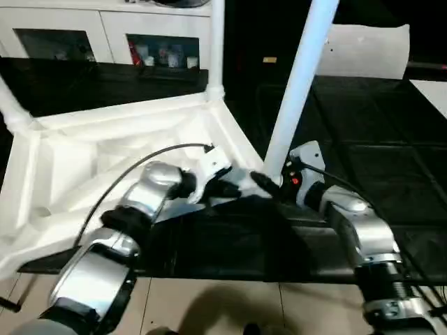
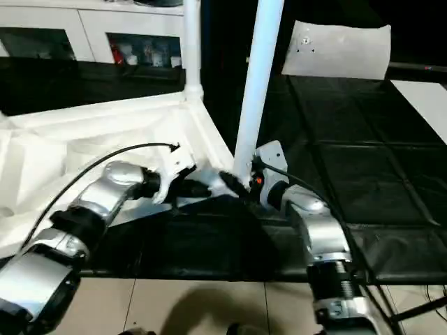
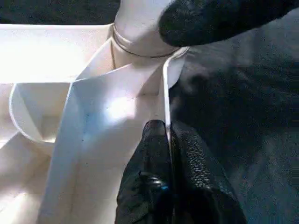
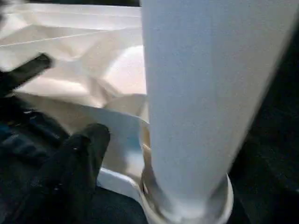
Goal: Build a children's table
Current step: Rotate leg to tighten
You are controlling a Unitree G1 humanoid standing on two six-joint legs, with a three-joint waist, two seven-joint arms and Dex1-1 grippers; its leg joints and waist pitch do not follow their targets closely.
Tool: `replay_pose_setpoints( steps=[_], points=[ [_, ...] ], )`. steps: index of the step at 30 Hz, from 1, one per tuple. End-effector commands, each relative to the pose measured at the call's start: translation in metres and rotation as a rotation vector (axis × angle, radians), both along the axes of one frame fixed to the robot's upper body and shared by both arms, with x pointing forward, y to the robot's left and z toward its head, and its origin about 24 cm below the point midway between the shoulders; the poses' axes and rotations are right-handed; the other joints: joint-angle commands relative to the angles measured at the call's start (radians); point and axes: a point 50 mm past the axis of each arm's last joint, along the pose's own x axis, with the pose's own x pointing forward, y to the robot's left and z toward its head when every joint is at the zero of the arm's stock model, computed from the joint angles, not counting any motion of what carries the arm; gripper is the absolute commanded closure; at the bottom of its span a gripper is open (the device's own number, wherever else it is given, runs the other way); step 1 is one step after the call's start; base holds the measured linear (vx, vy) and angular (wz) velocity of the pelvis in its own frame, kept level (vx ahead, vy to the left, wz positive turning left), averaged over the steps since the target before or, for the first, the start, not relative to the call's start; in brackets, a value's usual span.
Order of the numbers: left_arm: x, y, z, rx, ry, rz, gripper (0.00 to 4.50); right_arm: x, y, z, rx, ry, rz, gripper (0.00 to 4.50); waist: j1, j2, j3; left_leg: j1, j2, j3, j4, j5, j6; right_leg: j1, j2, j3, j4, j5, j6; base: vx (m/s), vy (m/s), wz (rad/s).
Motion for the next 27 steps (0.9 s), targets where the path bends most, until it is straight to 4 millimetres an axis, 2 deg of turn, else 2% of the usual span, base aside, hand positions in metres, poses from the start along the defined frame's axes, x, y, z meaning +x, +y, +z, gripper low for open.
replay_pose_setpoints(
  steps=[1, 3, 5, 6, 7, 9, 11, 13, 14, 16, 20, 22, 23, 27],
  points=[
    [-0.007, -0.003, 0.007, -0.009, -0.011, -0.174, 4.5, -0.008, 0.001, 0.004, -0.001, -0.015, 0.151, 0.07, 0.008, -0.005, -0.066, 0.0, 0.038, -0.005, -0.06, -0.128, 0.104, 0.066, -0.066, 0.062, -0.062, -0.242, -0.196, 0.0, 0.0, 0.0],
    [-0.009, 0.0, 0.008, 0.003, -0.007, -0.197, 4.5, -0.01, -0.002, 0.005, -0.006, -0.01, 0.188, 0.02, 0.013, -0.005, -0.066, 0.0, 0.04, -0.004, -0.061, -0.134, 0.108, 0.065, -0.068, 0.064, -0.06, -0.233, -0.206, 0.0, 0.0, 0.0],
    [-0.009, 0.002, 0.008, 0.012, -0.012, -0.212, 4.5, -0.012, -0.004, 0.005, -0.009, -0.008, 0.213, 0.02, 0.022, -0.005, -0.065, 0.002, 0.042, -0.004, -0.062, -0.134, 0.095, 0.063, -0.068, 0.064, -0.057, -0.229, -0.214, 0.0, 0.0, 0.0],
    [-0.01, 0.004, 0.008, 0.02, -0.018, -0.233, 4.5, -0.013, -0.007, 0.006, -0.015, 0.0, 0.245, 0.02, 0.023, -0.008, -0.065, 0.003, 0.043, -0.004, -0.062, -0.14, 0.095, 0.063, -0.068, 0.063, -0.058, -0.236, -0.214, 0.0, 0.0, 0.0],
    [-0.013, 0.009, 0.009, 0.037, -0.008, -0.305, 4.5, -0.016, -0.012, 0.005, -0.043, 0.014, 0.309, 0.02, 0.027, -0.005, -0.065, 0.004, 0.043, -0.005, -0.062, -0.147, 0.09, 0.064, -0.069, 0.062, -0.058, -0.248, -0.21, 0.0, 0.0, 0.0],
    [-0.018, 0.014, 0.01, 0.055, 0.018, -0.391, 4.5, -0.019, -0.015, 0.005, -0.06, 0.022, 0.383, 0.02, 0.03, -0.007, -0.064, 0.002, 0.045, -0.004, -0.062, -0.141, 0.088, 0.064, -0.068, 0.064, -0.056, -0.235, -0.21, 0.0, 0.0, 0.0],
    [-0.018, 0.014, 0.01, 0.056, 0.019, -0.395, 4.5, -0.02, -0.015, 0.005, -0.059, 0.023, 0.387, 0.02, 0.037, -0.007, -0.064, 0.002, 0.046, -0.001, -0.061, -0.142, 0.086, 0.063, -0.07, 0.064, -0.054, -0.229, -0.214, 0.0, 0.0, 0.0],
    [-0.021, 0.019, 0.011, 0.078, 0.036, -0.458, 4.5, -0.023, -0.017, 0.006, -0.036, 0.045, 0.466, 0.02, 0.045, -0.007, -0.062, 0.003, 0.047, -0.001, -0.062, -0.154, 0.087, 0.063, -0.07, 0.064, -0.056, -0.255, -0.208, 0.0, 0.0, 0.0],
    [-0.021, 0.021, 0.012, 0.085, 0.04, -0.477, 4.5, -0.024, -0.018, 0.007, -0.031, 0.051, 0.488, 0.28, 0.048, -0.008, -0.062, 0.003, 0.047, -0.001, -0.062, -0.155, 0.084, 0.062, -0.07, 0.063, -0.057, -0.265, -0.203, 0.0, 0.0, 0.0],
    [-0.022, 0.022, 0.013, 0.096, 0.044, -0.497, 4.5, -0.025, -0.018, 0.007, -0.026, 0.065, 0.523, 0.28, 0.051, -0.007, -0.062, 0.004, 0.048, -0.002, -0.063, -0.152, 0.08, 0.062, -0.07, 0.064, -0.056, -0.263, -0.204, 0.0, 0.0, 0.0],
    [-0.022, 0.025, 0.015, 0.123, 0.04, -0.534, 4.5, -0.026, -0.019, 0.008, -0.031, 0.087, 0.583, 0.72, 0.053, -0.008, -0.061, 0.003, 0.048, -0.003, -0.064, -0.161, 0.07, 0.062, -0.071, 0.063, -0.057, -0.276, -0.2, 0.0, 0.0, 0.0],
    [-0.022, 0.025, 0.016, 0.126, 0.039, -0.542, 4.5, -0.027, -0.018, 0.008, -0.033, 0.095, 0.608, 0.77, 0.054, -0.011, -0.06, 0.002, 0.047, -0.003, -0.063, -0.161, 0.069, 0.062, -0.071, 0.062, -0.058, -0.288, -0.196, 0.0, 0.0, 0.0],
    [-0.022, 0.025, 0.016, 0.128, 0.038, -0.546, 4.5, -0.027, -0.017, 0.008, -0.033, 0.1, 0.624, 1.0, 0.055, -0.011, -0.06, 0.001, 0.047, -0.003, -0.063, -0.158, 0.069, 0.062, -0.071, 0.063, -0.058, -0.291, -0.193, 0.0, 0.0, 0.0],
    [-0.022, 0.025, 0.016, 0.132, 0.033, -0.557, 4.5, -0.03, -0.014, 0.006, -0.034, 0.125, 0.679, 1.29, 0.056, -0.013, -0.061, 0.001, 0.048, -0.003, -0.062, -0.142, 0.075, 0.061, -0.07, 0.062, -0.054, -0.265, -0.2, 0.0, 0.0, 0.0]
  ],
)
